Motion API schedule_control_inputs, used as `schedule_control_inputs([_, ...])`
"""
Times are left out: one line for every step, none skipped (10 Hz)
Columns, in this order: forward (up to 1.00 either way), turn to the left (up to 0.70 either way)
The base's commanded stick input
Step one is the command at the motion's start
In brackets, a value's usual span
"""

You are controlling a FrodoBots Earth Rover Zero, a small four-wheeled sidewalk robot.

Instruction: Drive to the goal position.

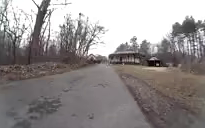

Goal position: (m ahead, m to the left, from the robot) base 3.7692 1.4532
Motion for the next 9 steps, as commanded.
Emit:
schedule_control_inputs([1.00, 0.00])
schedule_control_inputs([1.00, 0.00])
schedule_control_inputs([1.00, 0.00])
schedule_control_inputs([1.00, -0.03])
schedule_control_inputs([1.00, -0.13])
schedule_control_inputs([1.00, -0.23])
schedule_control_inputs([1.00, -0.33])
schedule_control_inputs([1.00, -0.36])
schedule_control_inputs([1.00, -0.24])
